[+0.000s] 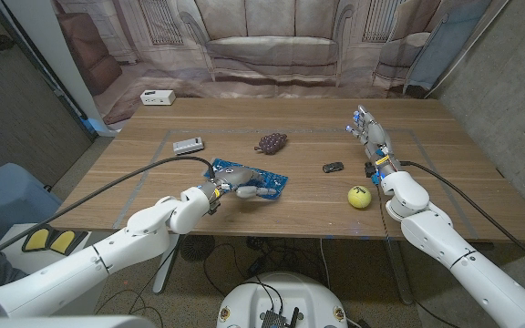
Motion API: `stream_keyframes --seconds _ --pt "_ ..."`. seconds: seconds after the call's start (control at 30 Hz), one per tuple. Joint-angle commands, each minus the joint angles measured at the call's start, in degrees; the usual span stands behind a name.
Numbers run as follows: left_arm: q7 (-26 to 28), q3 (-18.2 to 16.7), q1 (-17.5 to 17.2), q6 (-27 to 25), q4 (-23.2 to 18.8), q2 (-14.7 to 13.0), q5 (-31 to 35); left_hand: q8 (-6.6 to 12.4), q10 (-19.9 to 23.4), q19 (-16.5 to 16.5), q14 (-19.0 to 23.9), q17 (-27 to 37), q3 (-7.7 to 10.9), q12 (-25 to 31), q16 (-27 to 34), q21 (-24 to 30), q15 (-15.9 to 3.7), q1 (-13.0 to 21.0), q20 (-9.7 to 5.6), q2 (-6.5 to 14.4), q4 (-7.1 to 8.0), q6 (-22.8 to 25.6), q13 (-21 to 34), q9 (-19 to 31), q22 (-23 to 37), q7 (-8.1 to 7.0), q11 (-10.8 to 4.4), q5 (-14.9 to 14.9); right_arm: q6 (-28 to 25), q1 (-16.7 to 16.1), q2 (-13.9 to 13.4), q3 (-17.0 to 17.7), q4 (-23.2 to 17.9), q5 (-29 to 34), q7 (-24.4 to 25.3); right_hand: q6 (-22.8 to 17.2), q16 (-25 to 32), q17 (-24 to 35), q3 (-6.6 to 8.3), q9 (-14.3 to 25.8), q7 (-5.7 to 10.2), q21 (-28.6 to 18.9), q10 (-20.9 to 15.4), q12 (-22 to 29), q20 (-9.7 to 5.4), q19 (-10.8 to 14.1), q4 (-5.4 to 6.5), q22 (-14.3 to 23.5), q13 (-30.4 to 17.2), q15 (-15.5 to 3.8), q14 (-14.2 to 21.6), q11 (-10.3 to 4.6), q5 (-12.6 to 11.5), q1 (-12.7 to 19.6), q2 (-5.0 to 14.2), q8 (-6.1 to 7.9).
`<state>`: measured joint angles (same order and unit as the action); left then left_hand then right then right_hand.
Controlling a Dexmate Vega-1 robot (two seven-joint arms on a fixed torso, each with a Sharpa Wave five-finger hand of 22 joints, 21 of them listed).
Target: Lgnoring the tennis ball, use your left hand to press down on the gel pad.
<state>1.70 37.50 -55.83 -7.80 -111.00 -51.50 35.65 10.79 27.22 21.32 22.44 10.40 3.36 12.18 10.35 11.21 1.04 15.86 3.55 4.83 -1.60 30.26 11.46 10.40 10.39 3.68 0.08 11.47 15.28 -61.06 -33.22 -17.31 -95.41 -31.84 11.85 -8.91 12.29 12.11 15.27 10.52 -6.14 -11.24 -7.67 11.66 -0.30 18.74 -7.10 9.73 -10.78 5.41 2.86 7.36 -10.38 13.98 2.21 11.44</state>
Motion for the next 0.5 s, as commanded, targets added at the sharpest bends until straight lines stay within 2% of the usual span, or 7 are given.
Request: stream_keyframes --seconds 0.03,0.13,0.5 --pt "2.0 -0.9 -0.9 0.0 -0.8 -0.4 0.7 -0.02 -0.1 -0.4 -0.4 0.0 0.36 0.0 0.0 -0.1 0.08 0.4 -0.08 0.1 -0.24 -0.2 0.2 0.2 0.1 0.05 0.18 -0.1 0.2 0.3 0.3 -0.2 0.4 0.0 -0.1 -0.5 -0.1 0.2 -0.13 0.2 -0.22 0.1 -0.5 -0.2 0.40 0.2 -0.33 0.1 -0.3 0.00 0.4 0.22 0.1 0.2 0.41 -0.18" --pt "2.4 -1.5 -1.3 -0.1 -1.3 -0.8 0.6 0.01 -0.2 -0.5 -0.5 0.0 0.42 -0.1 0.0 -0.1 0.02 0.5 -0.14 0.2 -0.29 -0.2 0.2 0.2 0.1 -0.02 -0.28 -0.1 0.8 0.5 0.5 -0.4 0.9 0.4 -0.2 -0.5 -0.1 0.2 -0.15 0.2 -0.21 0.1 -0.5 -0.2 0.41 0.1 -0.33 0.1 -0.3 0.00 0.4 0.22 0.1 0.1 0.42 -0.19" --pt "4.7 -2.7 -2.7 -0.2 -1.9 -1.0 0.6 -0.07 -0.5 -0.5 -0.6 0.0 0.57 -0.2 0.1 0.0 -0.05 0.7 -0.21 0.4 -0.42 -0.6 0.2 0.2 0.1 -0.31 -0.14 -0.1 1.0 0.8 0.9 -0.6 1.0 0.4 -0.2 -0.5 -0.1 0.2 -0.17 0.2 -0.14 0.1 -0.6 -0.2 0.34 0.2 -0.36 0.1 -0.3 0.00 0.5 0.23 0.1 0.2 0.45 -0.19"
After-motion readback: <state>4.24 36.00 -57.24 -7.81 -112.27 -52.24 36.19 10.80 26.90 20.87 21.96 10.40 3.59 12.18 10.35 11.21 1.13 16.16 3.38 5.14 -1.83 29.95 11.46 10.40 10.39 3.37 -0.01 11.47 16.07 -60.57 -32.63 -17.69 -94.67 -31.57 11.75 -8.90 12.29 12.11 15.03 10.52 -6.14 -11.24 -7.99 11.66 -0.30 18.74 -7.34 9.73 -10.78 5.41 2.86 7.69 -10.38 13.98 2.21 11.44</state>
